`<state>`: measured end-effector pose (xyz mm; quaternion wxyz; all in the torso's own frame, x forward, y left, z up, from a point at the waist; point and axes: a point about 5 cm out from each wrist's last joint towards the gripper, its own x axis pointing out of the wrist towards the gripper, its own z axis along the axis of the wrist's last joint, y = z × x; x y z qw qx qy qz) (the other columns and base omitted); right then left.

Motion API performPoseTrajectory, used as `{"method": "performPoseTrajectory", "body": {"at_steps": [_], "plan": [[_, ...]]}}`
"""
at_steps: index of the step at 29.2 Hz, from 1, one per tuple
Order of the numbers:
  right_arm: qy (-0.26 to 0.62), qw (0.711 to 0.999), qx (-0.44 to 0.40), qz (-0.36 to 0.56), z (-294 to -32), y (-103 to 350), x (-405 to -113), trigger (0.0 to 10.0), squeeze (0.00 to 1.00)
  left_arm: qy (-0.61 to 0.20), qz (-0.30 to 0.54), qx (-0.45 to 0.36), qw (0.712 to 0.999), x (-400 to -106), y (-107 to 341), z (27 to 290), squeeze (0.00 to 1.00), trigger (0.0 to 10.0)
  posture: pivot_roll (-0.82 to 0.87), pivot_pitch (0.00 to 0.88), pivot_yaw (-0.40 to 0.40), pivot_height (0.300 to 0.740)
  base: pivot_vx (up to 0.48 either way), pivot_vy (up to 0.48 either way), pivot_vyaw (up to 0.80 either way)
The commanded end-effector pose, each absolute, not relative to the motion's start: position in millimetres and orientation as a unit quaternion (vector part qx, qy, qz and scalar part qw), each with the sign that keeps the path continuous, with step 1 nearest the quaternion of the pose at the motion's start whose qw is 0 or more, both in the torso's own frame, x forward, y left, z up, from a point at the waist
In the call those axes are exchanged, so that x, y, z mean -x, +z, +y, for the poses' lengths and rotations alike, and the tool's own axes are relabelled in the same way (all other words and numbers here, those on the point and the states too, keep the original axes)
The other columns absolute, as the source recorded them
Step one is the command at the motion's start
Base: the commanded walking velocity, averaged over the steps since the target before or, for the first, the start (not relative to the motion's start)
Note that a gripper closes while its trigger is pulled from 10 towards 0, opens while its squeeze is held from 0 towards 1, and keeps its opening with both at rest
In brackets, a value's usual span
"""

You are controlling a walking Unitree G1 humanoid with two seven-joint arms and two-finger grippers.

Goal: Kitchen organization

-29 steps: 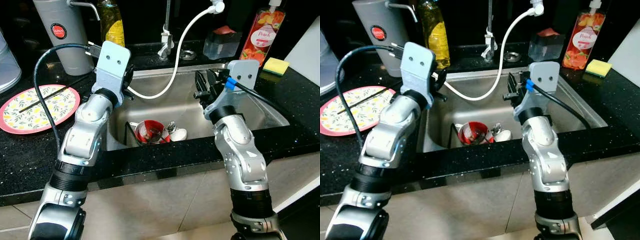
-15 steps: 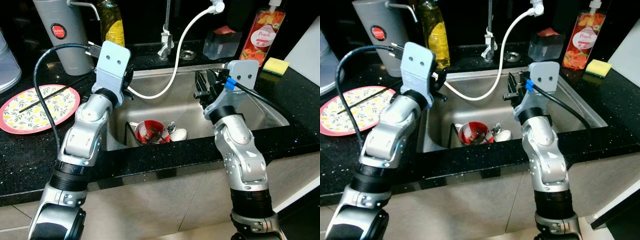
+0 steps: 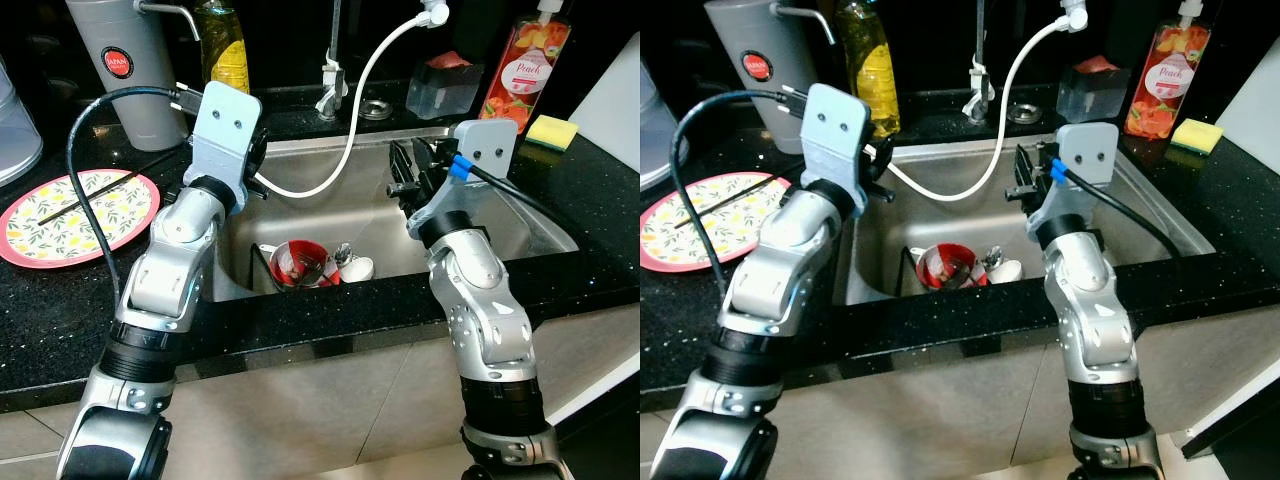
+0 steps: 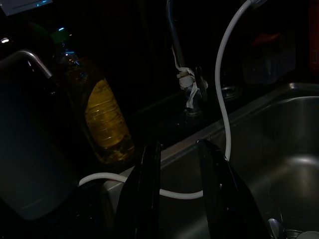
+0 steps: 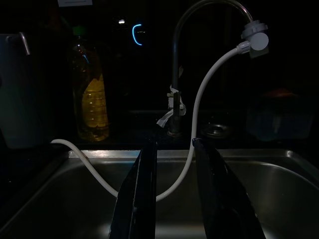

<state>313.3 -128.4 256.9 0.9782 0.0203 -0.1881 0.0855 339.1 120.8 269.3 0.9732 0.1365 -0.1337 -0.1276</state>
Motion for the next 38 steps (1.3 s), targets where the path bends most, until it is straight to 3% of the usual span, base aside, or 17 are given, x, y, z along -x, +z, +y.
{"method": "performPoseTrajectory", "body": {"at_steps": [1,38], "plan": [[0.084,0.979,-0.022,-0.187,-128.6,256.9,-315.3,10.0,0.00,-0.129,-0.133,-0.140,0.973,-341.4,270.0,119.1,0.00,10.0,0.05,0.000,0.012,0.740,0.000,0.000,0.00],[0.085,0.979,-0.022,-0.184,-128.5,255.3,-315.3,10.0,0.00,-0.126,-0.129,-0.142,0.973,-341.6,267.5,121.5,0.00,10.0,0.05,0.000,0.006,0.740,0.000,0.000,0.00]]}}
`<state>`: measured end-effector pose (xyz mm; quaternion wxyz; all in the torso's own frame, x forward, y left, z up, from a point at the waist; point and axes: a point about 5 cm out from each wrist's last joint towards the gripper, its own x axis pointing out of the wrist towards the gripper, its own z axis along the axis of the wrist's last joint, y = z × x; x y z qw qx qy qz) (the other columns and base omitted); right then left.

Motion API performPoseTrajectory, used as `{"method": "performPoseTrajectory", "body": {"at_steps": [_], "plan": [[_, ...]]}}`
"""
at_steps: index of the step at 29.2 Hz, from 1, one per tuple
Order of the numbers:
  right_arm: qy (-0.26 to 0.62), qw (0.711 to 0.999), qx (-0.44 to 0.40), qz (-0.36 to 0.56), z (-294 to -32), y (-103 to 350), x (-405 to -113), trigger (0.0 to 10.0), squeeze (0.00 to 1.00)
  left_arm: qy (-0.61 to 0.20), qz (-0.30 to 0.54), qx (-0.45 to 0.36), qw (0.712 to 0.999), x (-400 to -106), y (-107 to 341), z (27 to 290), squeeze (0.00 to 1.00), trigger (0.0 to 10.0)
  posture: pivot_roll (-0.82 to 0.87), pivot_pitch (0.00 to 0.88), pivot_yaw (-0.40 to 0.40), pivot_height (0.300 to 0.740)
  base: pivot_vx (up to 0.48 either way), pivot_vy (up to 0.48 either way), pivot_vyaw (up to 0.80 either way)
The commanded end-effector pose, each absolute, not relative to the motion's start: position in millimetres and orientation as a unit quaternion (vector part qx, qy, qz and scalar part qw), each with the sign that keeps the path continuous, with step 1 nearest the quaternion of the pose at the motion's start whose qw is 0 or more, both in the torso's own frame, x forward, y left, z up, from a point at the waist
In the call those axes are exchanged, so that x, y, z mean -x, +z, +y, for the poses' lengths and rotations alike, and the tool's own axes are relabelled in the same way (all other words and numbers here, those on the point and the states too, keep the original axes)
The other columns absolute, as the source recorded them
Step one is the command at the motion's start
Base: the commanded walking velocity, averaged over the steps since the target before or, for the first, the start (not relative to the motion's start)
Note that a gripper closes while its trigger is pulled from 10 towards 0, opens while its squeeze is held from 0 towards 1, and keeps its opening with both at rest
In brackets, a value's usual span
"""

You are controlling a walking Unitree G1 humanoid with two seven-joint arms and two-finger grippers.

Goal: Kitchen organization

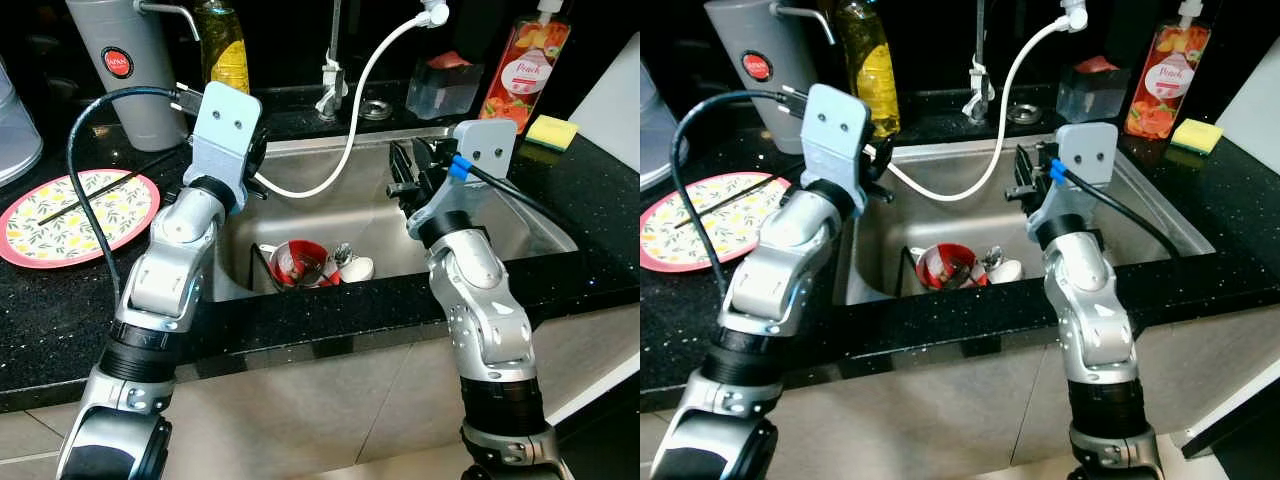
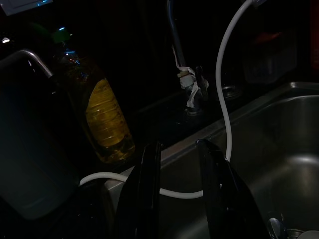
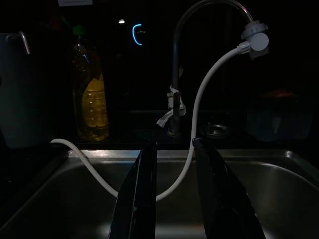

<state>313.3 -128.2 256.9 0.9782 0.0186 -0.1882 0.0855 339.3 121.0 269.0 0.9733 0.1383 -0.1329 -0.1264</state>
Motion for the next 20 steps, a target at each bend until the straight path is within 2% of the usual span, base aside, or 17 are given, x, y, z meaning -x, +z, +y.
{"method": "performPoseTrajectory", "body": {"at_steps": [1,20], "plan": [[0.085,0.979,-0.022,-0.184,-128.5,255.4,-315.3,10.0,0.00,-0.126,-0.129,-0.142,0.973,-341.6,267.4,121.5,0.00,10.0,0.05,0.000,0.006,0.740,0.000,0.000,0.00],[0.085,0.979,-0.021,-0.184,-128.8,255.8,-314.4,10.0,0.00,-0.126,-0.128,-0.141,0.974,-340.7,266.5,120.8,0.00,10.0,0.05,0.000,0.004,0.740,0.000,0.000,0.00]]}}
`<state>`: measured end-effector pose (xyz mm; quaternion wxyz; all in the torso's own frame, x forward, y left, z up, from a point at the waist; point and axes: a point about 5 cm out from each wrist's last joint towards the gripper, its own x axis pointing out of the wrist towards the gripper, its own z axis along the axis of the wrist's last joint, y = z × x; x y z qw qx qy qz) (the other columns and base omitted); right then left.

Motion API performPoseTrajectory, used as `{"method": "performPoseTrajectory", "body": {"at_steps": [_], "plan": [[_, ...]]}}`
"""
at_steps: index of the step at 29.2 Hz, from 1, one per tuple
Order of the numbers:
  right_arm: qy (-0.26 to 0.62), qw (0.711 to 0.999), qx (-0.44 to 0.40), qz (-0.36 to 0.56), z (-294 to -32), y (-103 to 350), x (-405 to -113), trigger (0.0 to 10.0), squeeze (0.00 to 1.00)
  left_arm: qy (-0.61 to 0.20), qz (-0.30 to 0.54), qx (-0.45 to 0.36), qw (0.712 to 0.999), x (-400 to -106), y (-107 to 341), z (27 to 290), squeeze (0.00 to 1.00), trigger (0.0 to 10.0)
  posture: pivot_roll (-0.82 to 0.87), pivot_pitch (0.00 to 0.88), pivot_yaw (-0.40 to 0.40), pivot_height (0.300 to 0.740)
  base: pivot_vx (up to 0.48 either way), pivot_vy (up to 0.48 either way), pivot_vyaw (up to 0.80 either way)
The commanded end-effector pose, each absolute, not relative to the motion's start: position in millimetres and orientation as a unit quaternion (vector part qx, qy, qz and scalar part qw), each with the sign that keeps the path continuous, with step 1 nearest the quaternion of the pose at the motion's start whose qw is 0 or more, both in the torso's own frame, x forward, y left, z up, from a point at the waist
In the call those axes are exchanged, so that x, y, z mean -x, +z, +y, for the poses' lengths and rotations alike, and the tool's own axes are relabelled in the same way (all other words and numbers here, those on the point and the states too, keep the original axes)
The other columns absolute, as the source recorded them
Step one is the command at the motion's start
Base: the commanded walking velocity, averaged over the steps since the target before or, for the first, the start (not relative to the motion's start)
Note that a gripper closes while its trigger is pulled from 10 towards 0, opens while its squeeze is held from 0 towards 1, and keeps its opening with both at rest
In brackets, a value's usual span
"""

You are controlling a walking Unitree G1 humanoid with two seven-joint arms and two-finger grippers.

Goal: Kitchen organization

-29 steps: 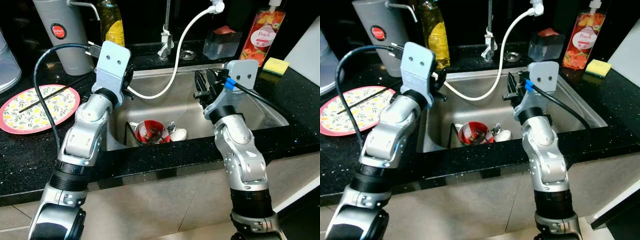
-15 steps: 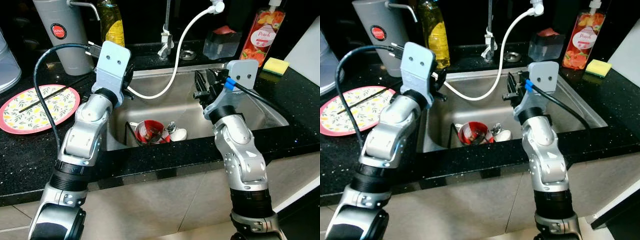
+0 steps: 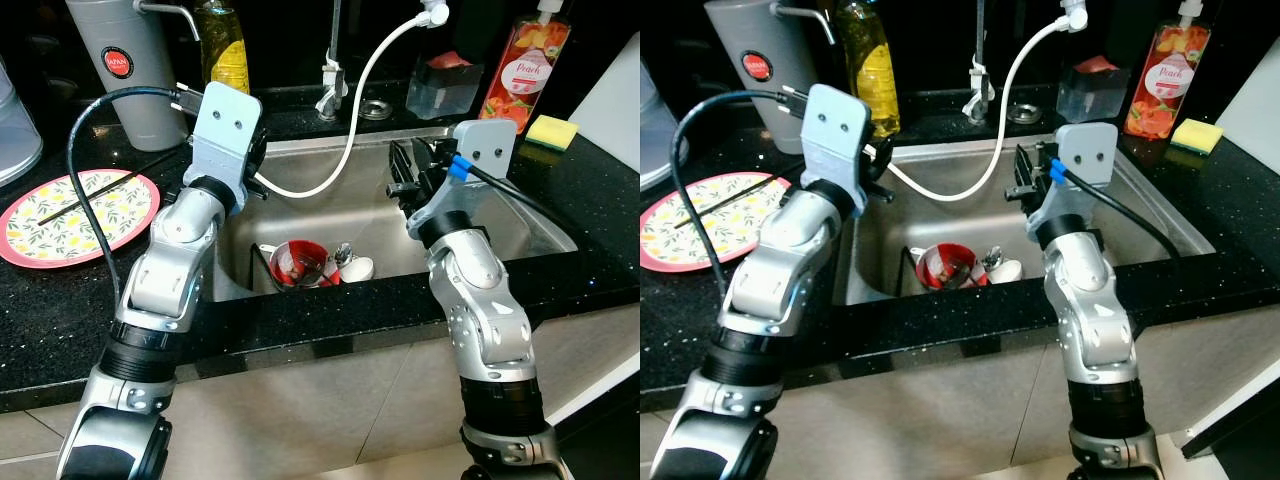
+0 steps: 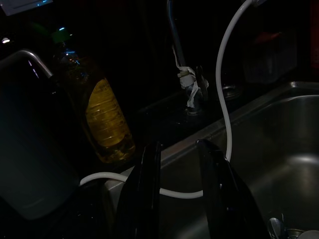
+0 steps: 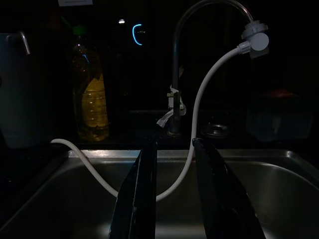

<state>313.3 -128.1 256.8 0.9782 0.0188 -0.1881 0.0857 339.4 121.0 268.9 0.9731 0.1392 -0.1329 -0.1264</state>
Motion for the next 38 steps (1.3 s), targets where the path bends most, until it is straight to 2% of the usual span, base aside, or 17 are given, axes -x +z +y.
{"method": "performPoseTrajectory", "body": {"at_steps": [1,38], "plan": [[0.085,0.979,-0.021,-0.183,-128.9,255.7,-314.3,10.0,0.00,-0.126,-0.127,-0.141,0.974,-340.6,266.3,120.7,0.00,10.0,0.05,0.000,0.003,0.740,0.000,0.000,0.00],[0.089,0.979,-0.019,-0.184,-127.9,256.1,-315.0,10.0,0.00,-0.128,-0.129,-0.139,0.974,-340.8,266.4,119.1,0.00,10.0,0.04,0.000,0.000,0.740,0.000,0.000,0.00]]}}
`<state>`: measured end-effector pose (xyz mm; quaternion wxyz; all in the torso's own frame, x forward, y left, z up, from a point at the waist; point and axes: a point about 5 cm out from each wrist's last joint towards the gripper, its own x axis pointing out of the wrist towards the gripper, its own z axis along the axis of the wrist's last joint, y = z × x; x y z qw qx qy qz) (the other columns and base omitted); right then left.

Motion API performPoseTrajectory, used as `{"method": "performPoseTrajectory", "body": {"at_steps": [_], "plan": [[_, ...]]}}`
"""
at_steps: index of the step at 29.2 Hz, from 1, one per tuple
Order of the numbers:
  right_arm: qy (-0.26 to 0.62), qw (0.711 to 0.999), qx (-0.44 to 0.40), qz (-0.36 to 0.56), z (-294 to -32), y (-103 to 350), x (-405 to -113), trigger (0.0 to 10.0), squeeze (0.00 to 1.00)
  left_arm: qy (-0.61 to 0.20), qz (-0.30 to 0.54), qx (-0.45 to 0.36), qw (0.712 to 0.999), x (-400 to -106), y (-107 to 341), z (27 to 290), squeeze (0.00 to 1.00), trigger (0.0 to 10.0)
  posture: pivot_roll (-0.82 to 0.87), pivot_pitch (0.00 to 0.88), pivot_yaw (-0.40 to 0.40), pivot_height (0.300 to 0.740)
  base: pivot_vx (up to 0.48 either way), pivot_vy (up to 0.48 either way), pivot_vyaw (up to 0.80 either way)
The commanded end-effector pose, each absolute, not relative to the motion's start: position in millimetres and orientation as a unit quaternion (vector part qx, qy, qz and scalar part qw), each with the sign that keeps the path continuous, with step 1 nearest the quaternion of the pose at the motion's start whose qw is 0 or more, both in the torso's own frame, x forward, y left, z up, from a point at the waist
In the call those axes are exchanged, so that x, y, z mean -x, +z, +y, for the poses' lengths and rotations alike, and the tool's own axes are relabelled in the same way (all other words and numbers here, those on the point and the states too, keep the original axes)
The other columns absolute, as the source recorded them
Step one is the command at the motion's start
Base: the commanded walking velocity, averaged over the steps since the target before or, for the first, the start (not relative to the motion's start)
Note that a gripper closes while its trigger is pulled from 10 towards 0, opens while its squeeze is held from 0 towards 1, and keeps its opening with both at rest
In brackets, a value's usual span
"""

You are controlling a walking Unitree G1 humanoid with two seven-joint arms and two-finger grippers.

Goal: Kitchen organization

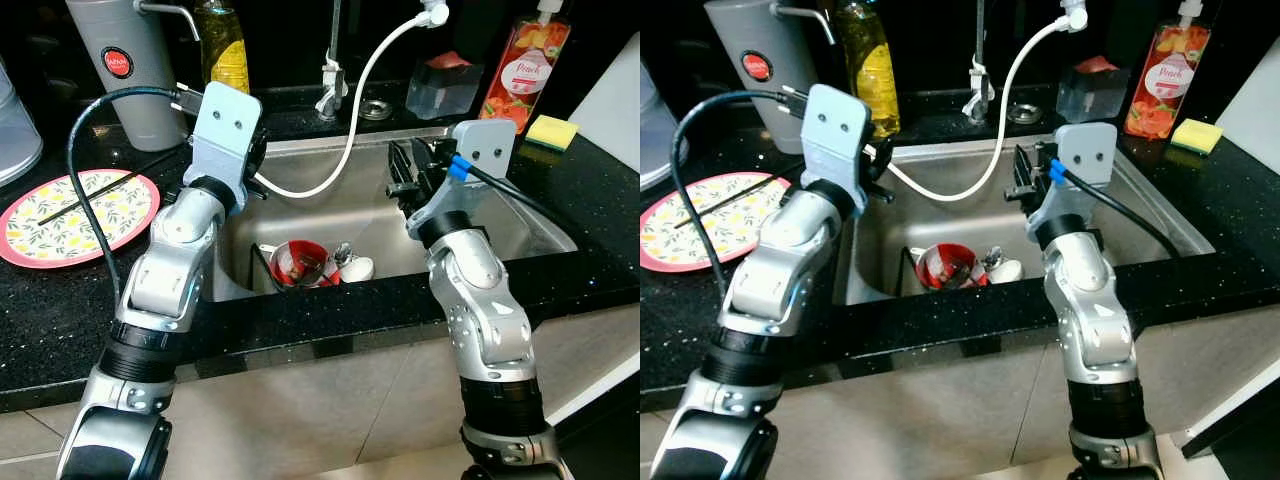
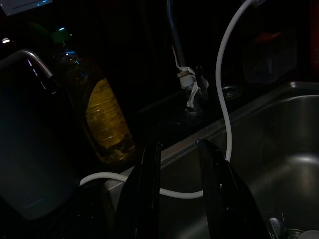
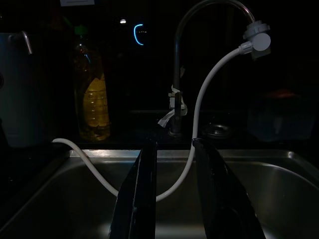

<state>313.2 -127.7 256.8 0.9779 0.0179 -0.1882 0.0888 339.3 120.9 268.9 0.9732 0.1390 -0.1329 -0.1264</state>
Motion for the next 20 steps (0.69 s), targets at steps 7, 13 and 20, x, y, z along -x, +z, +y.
{"method": "performPoseTrajectory", "body": {"at_steps": [7,13,20], "plan": [[0.089,0.979,-0.019,-0.183,-127.8,256.0,-314.9,10.0,0.00,-0.128,-0.130,-0.138,0.974,-341.0,266.8,118.9,0.00,10.0,0.04,0.000,0.001,0.740,0.000,0.000,0.00],[0.089,0.979,-0.018,-0.181,-127.7,255.1,-314.7,10.0,0.00,-0.125,-0.129,-0.137,0.974,-341.6,266.3,119.4,0.00,10.0,0.04,0.000,0.001,0.740,0.000,0.000,0.00],[0.088,0.979,-0.019,-0.182,-128.0,255.3,-314.5,10.0,0.00,-0.126,-0.129,-0.137,0.974,-341.5,266.1,119.5,0.00,10.0,0.04,0.000,0.001,0.740,0.000,0.000,0.00]]}}
